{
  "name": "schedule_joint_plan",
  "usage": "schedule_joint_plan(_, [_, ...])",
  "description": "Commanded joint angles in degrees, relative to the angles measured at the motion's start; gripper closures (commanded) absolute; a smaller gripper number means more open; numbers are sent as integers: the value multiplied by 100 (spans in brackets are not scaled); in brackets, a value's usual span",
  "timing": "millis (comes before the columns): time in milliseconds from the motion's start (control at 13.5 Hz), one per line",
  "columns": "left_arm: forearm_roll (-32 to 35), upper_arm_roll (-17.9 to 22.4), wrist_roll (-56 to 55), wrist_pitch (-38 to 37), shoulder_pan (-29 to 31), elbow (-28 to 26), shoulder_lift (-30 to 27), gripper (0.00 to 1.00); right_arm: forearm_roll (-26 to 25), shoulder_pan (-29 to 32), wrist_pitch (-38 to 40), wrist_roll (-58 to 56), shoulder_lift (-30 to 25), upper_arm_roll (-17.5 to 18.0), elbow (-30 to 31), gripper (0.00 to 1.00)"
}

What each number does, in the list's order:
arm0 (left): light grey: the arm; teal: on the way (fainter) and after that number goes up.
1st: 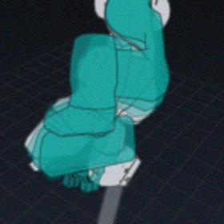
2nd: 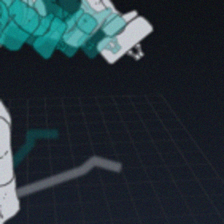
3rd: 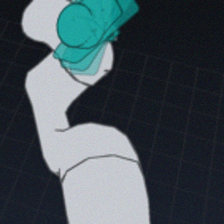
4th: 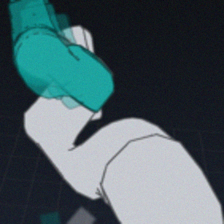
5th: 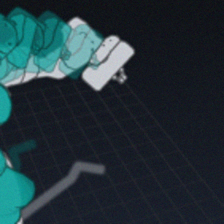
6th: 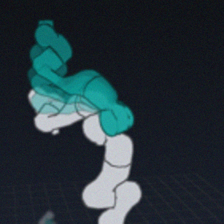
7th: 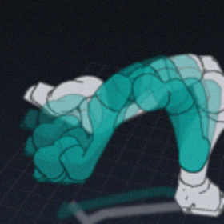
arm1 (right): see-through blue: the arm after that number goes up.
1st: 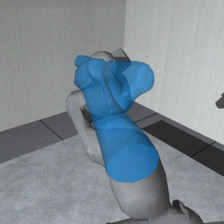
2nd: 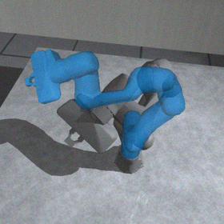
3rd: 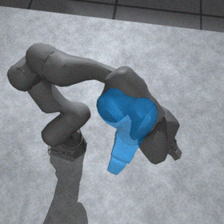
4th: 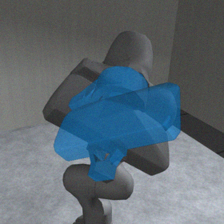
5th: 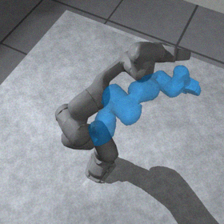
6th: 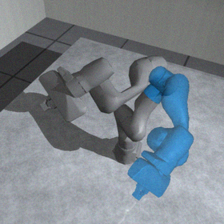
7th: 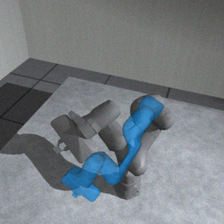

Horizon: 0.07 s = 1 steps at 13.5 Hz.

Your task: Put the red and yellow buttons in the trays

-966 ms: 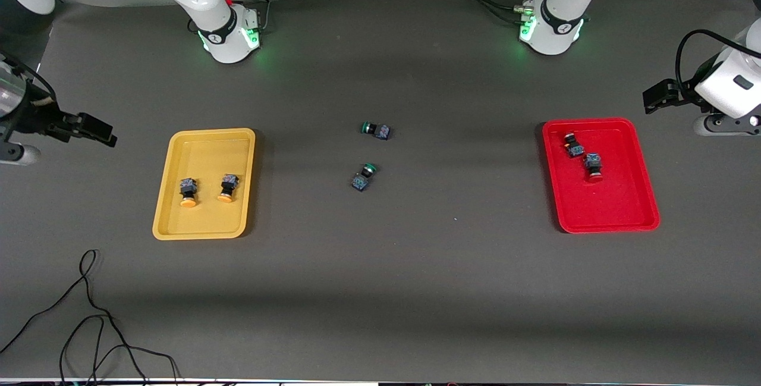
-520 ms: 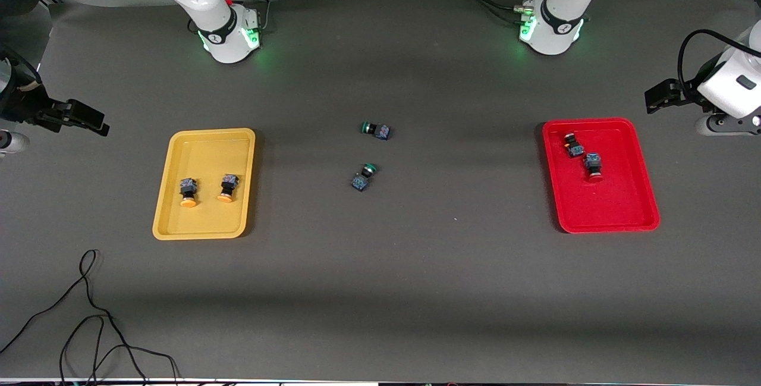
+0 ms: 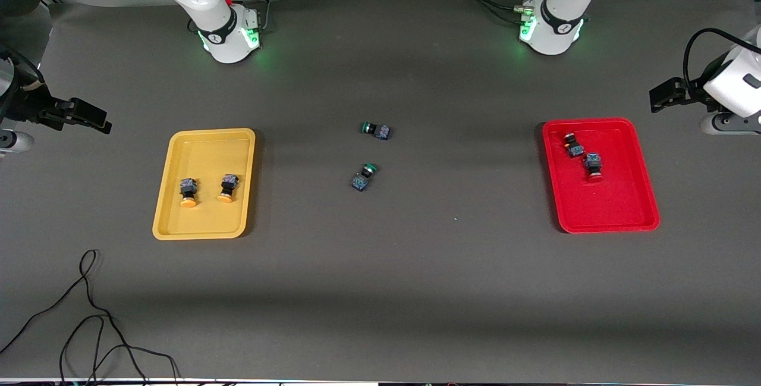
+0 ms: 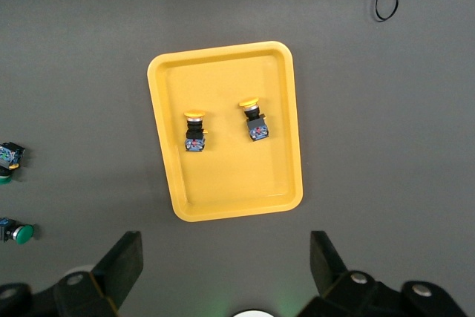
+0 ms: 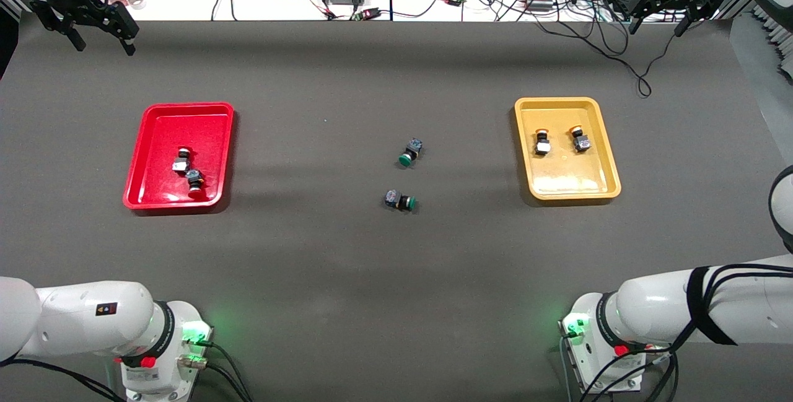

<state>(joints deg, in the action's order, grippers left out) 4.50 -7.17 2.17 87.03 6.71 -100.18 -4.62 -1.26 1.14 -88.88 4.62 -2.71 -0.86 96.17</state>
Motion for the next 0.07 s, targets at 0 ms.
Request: schedule_joint_plan(0, [-46,5,117,-169,24,131,14,0,108,-17,99,-111,16,-28,-81,0])
